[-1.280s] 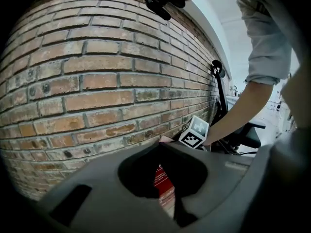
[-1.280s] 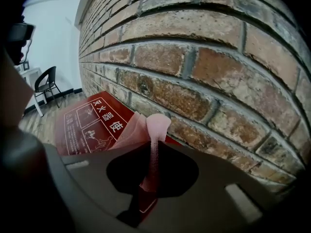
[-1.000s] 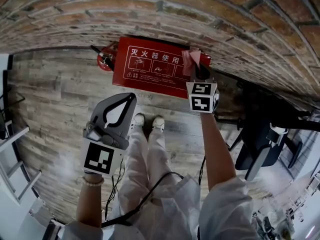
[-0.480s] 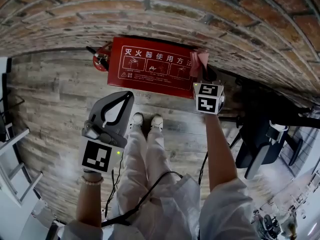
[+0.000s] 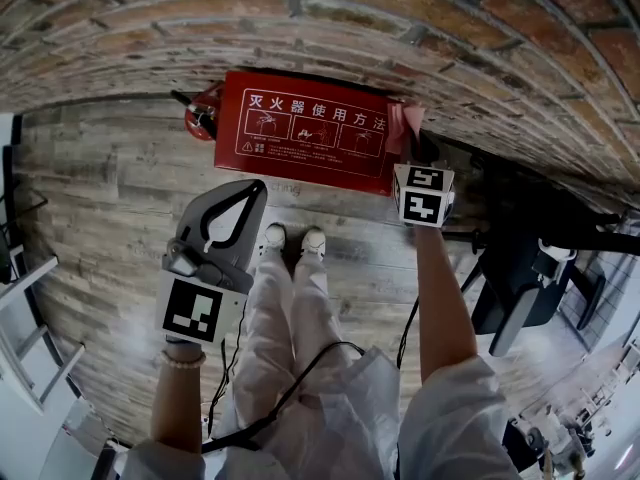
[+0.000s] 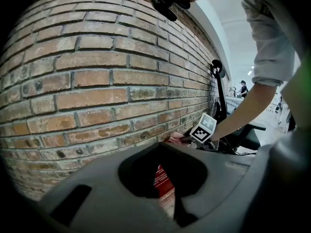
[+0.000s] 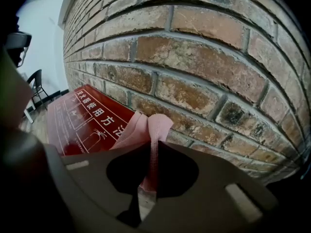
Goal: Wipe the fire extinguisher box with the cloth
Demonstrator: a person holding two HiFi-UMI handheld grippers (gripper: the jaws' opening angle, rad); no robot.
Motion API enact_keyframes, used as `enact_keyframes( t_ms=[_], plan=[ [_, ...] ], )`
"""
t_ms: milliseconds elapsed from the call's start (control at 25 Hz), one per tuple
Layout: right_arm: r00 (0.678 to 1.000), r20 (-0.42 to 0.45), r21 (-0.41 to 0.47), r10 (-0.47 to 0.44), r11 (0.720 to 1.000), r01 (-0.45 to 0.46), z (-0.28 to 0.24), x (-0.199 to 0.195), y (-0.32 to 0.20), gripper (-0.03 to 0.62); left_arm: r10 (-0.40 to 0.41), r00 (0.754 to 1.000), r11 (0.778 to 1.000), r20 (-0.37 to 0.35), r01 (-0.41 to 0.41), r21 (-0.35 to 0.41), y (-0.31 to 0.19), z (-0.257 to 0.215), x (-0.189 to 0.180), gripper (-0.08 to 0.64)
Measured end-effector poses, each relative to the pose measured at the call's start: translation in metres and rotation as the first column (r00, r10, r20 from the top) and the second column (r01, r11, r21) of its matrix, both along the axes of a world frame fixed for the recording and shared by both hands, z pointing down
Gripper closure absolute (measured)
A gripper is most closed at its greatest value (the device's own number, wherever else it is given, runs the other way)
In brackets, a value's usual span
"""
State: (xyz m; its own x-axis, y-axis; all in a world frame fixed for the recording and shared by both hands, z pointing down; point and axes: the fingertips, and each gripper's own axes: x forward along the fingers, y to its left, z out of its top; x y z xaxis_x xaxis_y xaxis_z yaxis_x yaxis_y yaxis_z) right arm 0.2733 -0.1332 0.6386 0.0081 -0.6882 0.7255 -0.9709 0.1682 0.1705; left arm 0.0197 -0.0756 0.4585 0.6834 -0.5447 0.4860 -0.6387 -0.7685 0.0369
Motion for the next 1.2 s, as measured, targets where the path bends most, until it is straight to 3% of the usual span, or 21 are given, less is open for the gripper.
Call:
enact_keyframes(
  t_ms=[240, 640, 1200],
  plan=[
    [0.998, 0.049, 0.066, 0.028, 0.997, -0.032, -0.019, -0.005, 0.003, 0.565, 0.010, 1.000, 1.000, 0.001, -0.010, 0.021, 0.000, -0.005, -0.005, 0.561],
    [0.987, 0.113, 0.156, -0.119, 0.983, 0.100, -0.074, -0.079, 0.008, 0.565, -0.072, 0.997, 0.997, -0.016, 0.072, 0.021, -0.001, -0.011, -0.036, 0.561],
    [0.873, 0.264, 0.208, -0.410, 0.908, 0.364, -0.085, -0.255, 0.014, 0.565, -0.201, 0.980, 0.980, 0.017, 0.200, 0.021, 0.000, -0.006, -0.106, 0.561]
  ],
)
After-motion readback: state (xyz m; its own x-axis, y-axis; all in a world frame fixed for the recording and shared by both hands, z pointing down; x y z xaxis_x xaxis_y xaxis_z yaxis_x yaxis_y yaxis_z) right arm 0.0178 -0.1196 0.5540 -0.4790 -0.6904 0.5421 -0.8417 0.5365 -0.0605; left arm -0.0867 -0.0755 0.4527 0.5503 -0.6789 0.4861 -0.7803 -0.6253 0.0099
